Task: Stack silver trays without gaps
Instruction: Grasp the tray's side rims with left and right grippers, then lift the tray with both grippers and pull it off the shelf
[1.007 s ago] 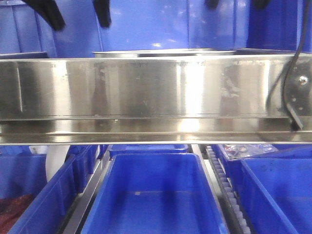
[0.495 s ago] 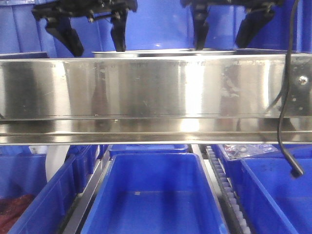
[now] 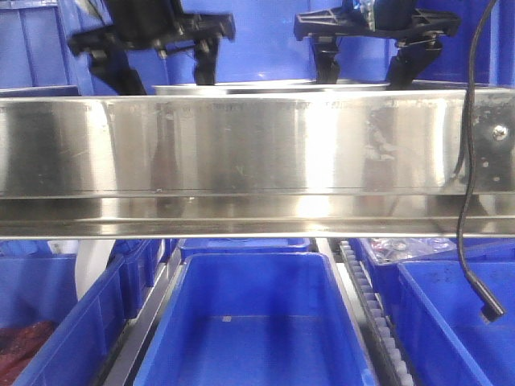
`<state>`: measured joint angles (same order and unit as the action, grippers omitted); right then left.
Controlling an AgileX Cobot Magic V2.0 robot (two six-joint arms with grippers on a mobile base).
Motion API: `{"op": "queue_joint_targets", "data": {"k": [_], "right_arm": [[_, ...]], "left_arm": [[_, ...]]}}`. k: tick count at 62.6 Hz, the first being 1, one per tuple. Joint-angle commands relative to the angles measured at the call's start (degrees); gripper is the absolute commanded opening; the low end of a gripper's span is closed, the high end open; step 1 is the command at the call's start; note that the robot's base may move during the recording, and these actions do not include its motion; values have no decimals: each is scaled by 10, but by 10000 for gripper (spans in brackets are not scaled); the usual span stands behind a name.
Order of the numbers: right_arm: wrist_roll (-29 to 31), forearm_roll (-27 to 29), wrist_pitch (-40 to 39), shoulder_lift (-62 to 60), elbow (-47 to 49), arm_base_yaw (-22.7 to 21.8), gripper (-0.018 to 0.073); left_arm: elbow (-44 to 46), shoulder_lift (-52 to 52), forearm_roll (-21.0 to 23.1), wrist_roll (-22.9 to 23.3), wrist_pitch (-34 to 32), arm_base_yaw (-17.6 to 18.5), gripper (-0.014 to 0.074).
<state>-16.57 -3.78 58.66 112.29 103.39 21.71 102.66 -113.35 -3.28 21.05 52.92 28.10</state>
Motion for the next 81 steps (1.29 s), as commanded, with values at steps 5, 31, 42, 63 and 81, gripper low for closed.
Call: {"op": "queue_joint_targets", "data": {"k": [5,31,42,63,81], "right_arm": [[1,-3,-21,-33,20,-6,610],[1,3,0,-26,20,-6,55],[1,3,6,-27,20,-6,56],[-2,3,22,-87,21,-6,56],[-26,-7,40,-180,21,8,56]], "left_arm": [[17,25,5,1,-18,0,442],[17,26,0,1,-17,0,0],[17,27,-1,0,-6,0,-41],[52,63,-11,-18,75,0,-41],[54,144,-50,-20,154,0,-41]]}}
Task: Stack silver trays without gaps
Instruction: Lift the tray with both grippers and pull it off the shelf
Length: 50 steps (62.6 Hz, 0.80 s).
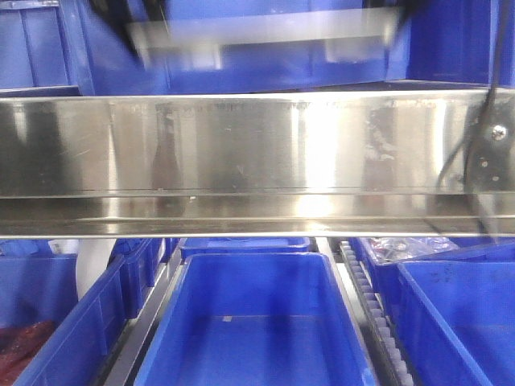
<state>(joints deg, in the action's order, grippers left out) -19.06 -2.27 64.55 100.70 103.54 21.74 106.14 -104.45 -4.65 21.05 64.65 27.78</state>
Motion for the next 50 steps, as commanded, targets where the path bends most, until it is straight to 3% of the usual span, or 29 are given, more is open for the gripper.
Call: {"op": "queue_joint_targets", "data": {"k": [1,16,36,50], "right_arm": [[-1,-23,-14,-69,19,13,56],[-59,-92,11,-146,-27,82,56],[-100,-94,6,-239,-170,125,56],[-117,-94,13,-276,-210,153,56]], "left_arm": [[19,58,-37,-20,41,3,-41],[-26,137,-42,-34,56,17,-41],[-165,250,-52,-14,35,73,-41],[-186,277,-52,-4,50,98,-41]]}}
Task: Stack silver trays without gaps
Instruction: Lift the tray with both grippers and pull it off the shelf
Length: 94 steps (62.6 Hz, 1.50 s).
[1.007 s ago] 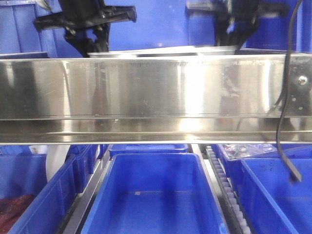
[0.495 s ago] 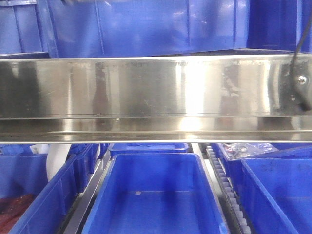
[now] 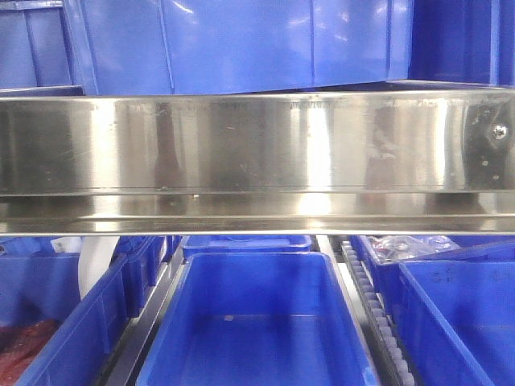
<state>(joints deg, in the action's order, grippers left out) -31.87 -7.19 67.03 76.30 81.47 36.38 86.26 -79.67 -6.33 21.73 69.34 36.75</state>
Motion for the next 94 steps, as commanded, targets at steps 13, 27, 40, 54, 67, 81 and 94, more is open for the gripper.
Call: {"op": "queue_joint_targets", "data": {"k": [13,27,40,54,67,81,94], "right_arm": [[11,-45,-16,-49,12,21,56],[11,-47,-21,-48,12,21,56],[11,-47,-13,-48,12,21,56],[11,-47,-5,-48,12,21,56],[11,-47,-5,-48,12,21,56],[11,-47,-5,-48,12,21,56],[11,-47,-5,-48,12,21,56]], "left_arm": [[12,29,-32,-9,7,14,-41],[12,28,-30,-9,9,14,-41],[12,28,-30,-9,9,14,-42],[12,28,-30,-9,9,14,-48],[12,28,-30,-9,9,14,-48],[12,28,-30,-9,9,14,-48],[12,28,-30,-9,9,14,-48]]}}
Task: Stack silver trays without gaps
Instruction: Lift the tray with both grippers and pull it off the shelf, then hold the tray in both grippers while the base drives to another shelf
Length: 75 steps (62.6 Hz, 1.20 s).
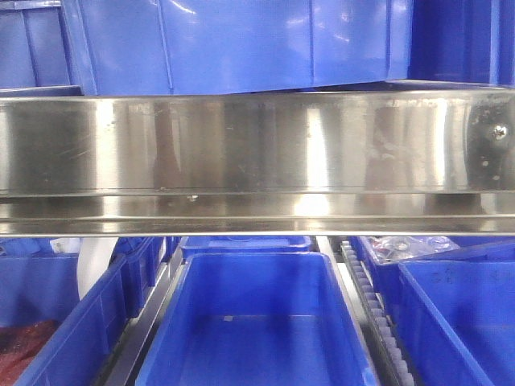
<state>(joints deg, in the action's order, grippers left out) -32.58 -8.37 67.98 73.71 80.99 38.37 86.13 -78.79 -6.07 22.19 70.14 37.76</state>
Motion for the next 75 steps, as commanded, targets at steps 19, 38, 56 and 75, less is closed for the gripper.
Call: {"op": "queue_joint_targets", "data": {"k": [19,38,56,75], "right_arm": [[19,-35,-14,-22,16,1,56],[19,-35,-14,-22,16,1,56],[19,-35,-14,-22,16,1,56],[19,-35,-12,-22,16,1,56]], "left_arm": [[14,19,-33,-14,1,4,-48],[14,19,-33,-14,1,4,-48],[14,19,-32,-14,1,4,-48],[14,19,-32,-14,1,4,-48]]}}
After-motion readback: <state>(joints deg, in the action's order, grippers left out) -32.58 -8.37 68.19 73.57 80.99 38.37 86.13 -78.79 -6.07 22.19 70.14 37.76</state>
